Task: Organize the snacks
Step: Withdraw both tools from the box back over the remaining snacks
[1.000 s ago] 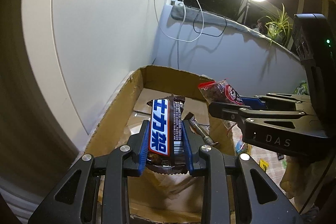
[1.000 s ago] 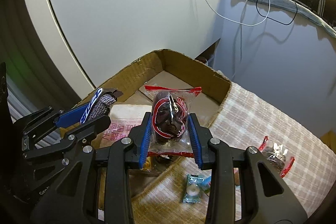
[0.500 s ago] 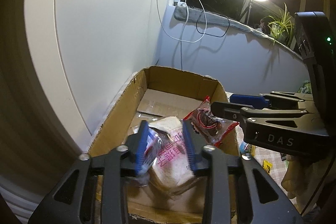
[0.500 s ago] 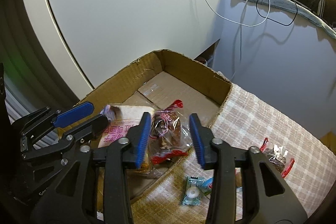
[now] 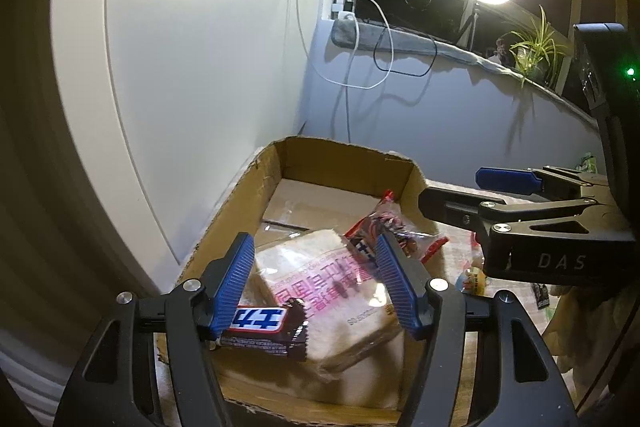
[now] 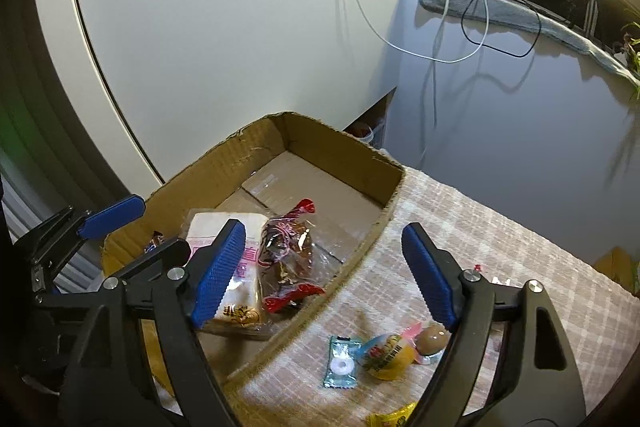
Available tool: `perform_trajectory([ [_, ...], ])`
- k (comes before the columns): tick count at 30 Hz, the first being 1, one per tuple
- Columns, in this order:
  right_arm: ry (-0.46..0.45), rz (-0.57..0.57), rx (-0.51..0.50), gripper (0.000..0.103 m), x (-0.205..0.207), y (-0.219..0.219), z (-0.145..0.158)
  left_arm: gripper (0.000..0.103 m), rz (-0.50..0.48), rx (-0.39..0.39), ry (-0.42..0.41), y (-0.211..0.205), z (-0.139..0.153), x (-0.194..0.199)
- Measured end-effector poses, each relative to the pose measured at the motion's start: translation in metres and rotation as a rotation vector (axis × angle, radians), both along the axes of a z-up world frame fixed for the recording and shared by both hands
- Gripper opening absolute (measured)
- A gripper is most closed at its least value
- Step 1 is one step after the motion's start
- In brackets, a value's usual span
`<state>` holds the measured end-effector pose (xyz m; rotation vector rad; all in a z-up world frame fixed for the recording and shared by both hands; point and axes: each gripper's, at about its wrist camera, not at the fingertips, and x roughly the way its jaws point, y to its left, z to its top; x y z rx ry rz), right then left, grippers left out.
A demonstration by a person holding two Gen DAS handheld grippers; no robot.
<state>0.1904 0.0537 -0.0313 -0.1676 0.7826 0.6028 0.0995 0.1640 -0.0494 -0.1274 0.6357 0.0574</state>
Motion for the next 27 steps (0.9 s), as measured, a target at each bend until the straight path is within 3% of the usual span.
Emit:
perform_trajectory([
  [13, -0.009, -0.116, 0.011, 0.083, -0.007, -0.083, 0.011, 0.063, -0.088, 0.0, -0.021, -0.041, 0.013, 0.003],
  [27, 0.055, -0.247, 0.004, 0.083, -0.005, -0.177, -0.014, 0.062, -0.245, 0.025, 0.013, -0.107, 0.008, 0.011],
])
